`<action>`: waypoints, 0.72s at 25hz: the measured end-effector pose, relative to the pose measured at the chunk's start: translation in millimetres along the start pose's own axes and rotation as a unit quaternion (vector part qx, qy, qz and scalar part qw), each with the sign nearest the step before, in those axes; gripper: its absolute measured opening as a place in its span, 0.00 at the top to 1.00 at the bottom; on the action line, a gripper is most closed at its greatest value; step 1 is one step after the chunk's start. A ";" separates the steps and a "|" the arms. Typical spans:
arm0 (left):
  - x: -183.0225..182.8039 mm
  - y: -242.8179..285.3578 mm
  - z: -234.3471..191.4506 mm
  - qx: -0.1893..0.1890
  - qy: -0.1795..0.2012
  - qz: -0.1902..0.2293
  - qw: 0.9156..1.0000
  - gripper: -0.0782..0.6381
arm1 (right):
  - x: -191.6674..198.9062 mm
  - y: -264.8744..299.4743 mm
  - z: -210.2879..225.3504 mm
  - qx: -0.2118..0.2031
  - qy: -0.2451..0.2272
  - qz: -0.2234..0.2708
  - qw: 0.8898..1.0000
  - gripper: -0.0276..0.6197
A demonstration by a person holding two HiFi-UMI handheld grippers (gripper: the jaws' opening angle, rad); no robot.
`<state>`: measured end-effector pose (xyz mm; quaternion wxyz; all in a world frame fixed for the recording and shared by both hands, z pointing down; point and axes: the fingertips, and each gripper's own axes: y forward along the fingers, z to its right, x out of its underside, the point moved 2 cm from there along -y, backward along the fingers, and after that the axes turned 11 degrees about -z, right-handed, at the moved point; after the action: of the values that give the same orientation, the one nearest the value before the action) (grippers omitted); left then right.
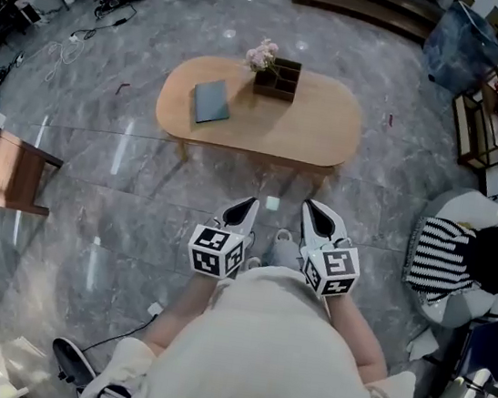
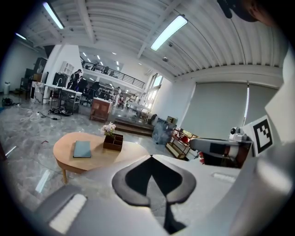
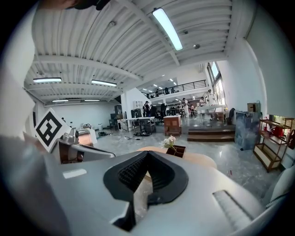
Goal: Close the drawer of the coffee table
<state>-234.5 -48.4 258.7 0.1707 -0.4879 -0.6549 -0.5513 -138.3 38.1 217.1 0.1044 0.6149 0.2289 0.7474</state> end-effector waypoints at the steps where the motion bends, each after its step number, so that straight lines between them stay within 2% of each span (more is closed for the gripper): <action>1: -0.6 -0.2 -0.1 -0.001 0.001 0.001 1.000 0.89 | -1.2 0.1 -0.4 -0.001 -0.002 0.002 1.000 0.95; 18: -0.4 9.7 3.0 0.012 0.003 -0.011 1.000 0.89 | -3.2 0.6 3.5 -0.018 0.011 0.015 1.000 0.96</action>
<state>-225.3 -46.7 262.8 0.1727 -0.4772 -0.6659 -0.5469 -134.2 37.0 215.1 0.1016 0.6077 0.2079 0.7597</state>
